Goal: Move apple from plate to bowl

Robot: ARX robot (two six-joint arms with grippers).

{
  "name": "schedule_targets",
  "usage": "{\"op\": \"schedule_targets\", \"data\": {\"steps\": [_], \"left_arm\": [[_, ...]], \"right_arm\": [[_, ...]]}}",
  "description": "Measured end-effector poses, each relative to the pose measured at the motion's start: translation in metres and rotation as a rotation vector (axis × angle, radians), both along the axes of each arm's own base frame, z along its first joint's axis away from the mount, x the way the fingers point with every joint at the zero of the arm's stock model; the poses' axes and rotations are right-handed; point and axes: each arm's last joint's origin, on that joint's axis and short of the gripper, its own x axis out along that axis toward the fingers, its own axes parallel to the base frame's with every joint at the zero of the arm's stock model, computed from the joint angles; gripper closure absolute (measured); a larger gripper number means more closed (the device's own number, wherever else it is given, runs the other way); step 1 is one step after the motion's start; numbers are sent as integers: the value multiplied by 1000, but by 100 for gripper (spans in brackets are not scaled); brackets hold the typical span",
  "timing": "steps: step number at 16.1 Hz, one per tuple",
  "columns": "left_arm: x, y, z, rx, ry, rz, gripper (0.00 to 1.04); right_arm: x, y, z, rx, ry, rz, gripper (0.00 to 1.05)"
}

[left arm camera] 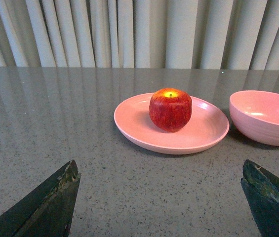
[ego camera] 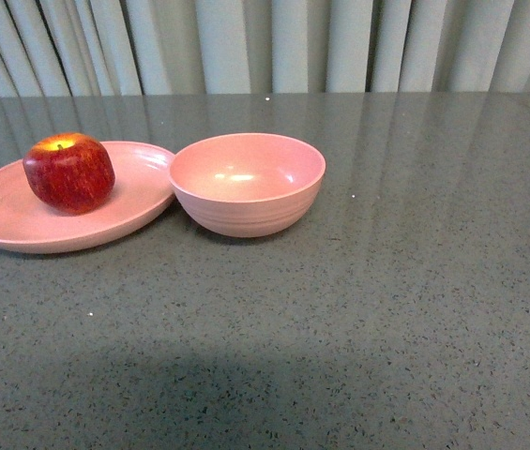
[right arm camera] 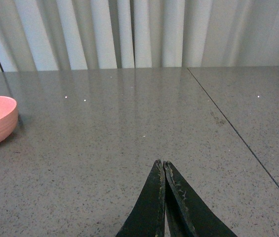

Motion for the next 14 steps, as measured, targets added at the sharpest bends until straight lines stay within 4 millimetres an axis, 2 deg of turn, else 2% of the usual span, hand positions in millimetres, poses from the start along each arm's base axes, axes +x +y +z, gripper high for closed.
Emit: {"op": "schedule_targets", "data": {"steps": [3,5,7,12,14], "left_arm": [[0,0,0,0,0,-1,7],[0,0,0,0,-1,-1,7],[0,0,0,0,0,-1,7],[0,0,0,0,0,-1,7],[0,0,0,0,0,-1,7]], "right_arm": [[-7,0,-6,0,30,0,103],[-13,0,-7,-2,-21,1,103],[-12,0,-15,-2,6,1,103],[-13,0,-14,-3,-10,0,102],[-13,0,-14,-3,-10,1,83]]}}
